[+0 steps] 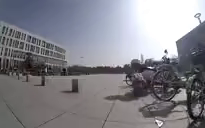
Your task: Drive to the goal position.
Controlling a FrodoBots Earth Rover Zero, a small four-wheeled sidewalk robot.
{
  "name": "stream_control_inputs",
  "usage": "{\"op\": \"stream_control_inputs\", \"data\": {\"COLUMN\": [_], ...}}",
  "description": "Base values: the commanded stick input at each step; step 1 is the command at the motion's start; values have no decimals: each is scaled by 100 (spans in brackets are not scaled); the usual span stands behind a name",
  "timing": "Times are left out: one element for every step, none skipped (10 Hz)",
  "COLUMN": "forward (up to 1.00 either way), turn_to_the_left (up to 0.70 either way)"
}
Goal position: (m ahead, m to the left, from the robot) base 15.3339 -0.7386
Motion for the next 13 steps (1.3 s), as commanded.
{"op": "stream_control_inputs", "data": {"forward": [50,50,50,50,50,50,50,50,50,50,50,50,50], "turn_to_the_left": [0,0,0,0,0,0,0,0,0,0,0,0,0]}}
